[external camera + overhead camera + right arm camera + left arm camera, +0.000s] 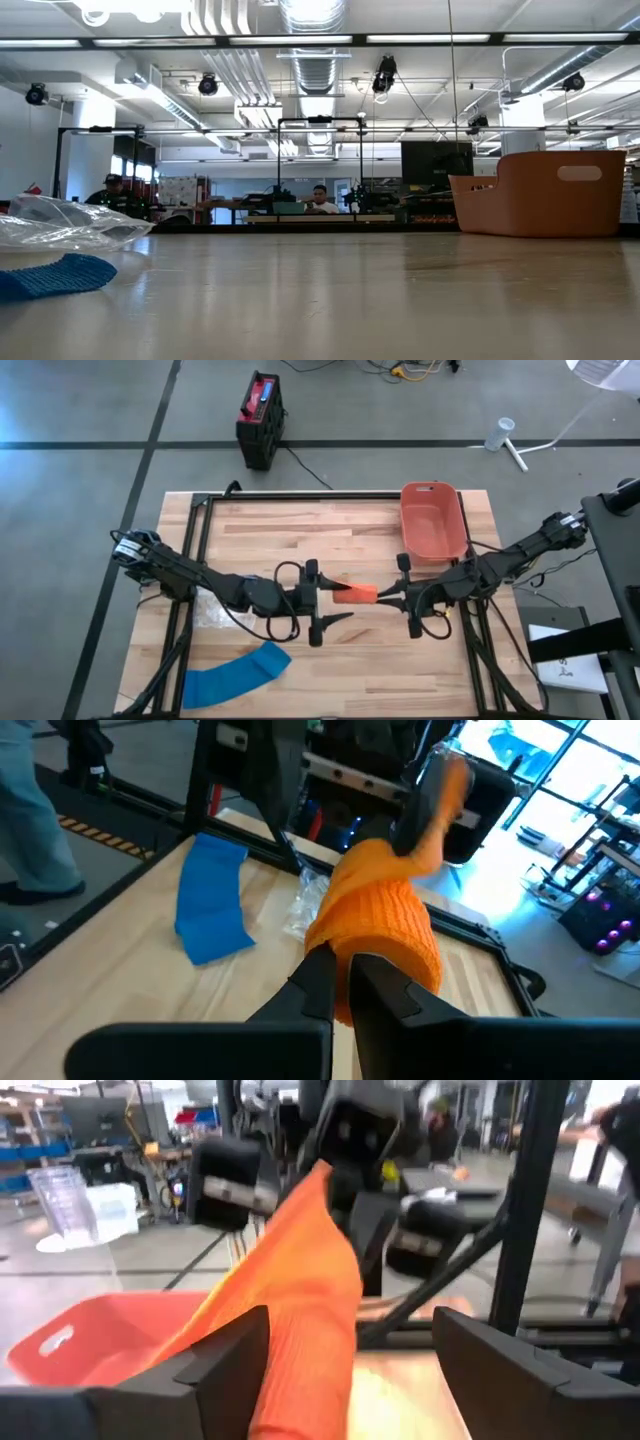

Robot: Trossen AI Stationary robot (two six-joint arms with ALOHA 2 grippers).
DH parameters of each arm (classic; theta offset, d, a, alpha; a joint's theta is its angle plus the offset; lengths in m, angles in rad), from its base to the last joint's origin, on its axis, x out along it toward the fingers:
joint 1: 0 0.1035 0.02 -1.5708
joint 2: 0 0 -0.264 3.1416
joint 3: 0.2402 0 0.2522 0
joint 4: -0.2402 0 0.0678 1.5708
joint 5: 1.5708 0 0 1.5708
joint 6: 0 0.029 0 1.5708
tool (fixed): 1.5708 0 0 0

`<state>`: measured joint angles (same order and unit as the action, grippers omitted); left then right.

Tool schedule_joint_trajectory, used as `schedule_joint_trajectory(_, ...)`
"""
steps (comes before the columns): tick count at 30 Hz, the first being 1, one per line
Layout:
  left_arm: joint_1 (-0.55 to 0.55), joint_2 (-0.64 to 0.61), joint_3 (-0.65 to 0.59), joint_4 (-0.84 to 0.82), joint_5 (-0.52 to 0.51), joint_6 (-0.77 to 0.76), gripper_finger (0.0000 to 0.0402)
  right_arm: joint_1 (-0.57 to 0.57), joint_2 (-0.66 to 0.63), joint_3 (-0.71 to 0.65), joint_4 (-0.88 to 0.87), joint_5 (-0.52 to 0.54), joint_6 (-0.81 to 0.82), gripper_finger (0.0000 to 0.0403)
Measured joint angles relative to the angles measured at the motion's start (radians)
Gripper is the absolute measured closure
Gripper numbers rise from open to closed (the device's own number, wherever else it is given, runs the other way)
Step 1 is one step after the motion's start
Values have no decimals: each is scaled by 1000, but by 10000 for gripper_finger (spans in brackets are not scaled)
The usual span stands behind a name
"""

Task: Roll bandage
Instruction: Roll the orange bandage

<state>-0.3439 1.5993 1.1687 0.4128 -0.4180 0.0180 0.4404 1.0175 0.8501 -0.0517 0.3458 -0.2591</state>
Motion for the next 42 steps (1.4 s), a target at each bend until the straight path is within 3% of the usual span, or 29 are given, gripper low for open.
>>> schedule_joint_trajectory(5, 0, 0, 0, -69, -69, 6, 149, 0, -10, 0, 18, -36, -2, 394)
schedule_joint_trajectory(17, -13, 1, 0, -72, -73, 74, 209, 0, -22, 0, 5, -42, -3, 394)
schedule_joint_trajectory(21, -14, 1, 0, -71, -71, 66, 261, 0, -21, 0, 0, -43, -3, 394)
schedule_joint_trajectory(26, -23, 1, 0, -61, -74, 54, 363, 0, -22, 0, -1, -43, -17, 391)
schedule_joint_trajectory(29, -27, 2, 0, -56, -86, 52, 363, 7, -32, 0, -18, -40, -21, 368)
schedule_joint_trajectory(38, -31, 3, 0, -7, -155, 49, 356, 27, -130, 0, -130, -36, 73, 239)
schedule_joint_trajectory(42, -29, 2, 0, 41, -158, 64, 355, 32, -134, 0, -164, -40, 66, 209)
